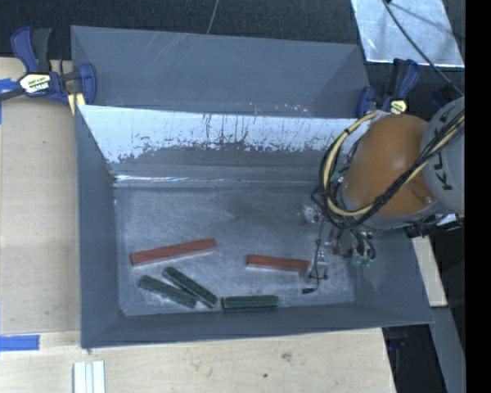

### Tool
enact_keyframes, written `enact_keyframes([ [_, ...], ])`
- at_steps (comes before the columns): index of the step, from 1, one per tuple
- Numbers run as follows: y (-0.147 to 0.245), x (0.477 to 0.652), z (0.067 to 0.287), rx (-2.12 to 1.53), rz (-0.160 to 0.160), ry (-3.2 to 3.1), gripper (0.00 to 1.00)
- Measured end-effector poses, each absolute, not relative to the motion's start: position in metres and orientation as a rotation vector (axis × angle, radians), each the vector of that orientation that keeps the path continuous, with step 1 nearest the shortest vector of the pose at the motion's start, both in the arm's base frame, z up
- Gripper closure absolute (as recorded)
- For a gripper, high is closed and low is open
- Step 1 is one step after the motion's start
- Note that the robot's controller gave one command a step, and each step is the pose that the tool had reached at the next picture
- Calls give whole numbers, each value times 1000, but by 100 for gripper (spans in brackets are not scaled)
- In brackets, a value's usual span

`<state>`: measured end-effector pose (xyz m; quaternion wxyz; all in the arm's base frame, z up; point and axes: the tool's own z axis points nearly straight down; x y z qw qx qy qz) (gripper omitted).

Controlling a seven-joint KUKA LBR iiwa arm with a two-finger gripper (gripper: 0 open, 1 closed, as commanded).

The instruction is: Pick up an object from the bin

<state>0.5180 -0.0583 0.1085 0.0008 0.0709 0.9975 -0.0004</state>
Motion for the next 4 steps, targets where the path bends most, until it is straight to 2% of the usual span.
enact_keyframes([
  [1, -54, 513, 69, 341, 1, 3125, 0],
  [2, -79, 509, 71, 293, -2, 3126, 100],
  [3, -79, 509, 71, 293, -2, 3126, 100],
  [4, -79, 508, 126, 292, 0, 3126, 100],
])
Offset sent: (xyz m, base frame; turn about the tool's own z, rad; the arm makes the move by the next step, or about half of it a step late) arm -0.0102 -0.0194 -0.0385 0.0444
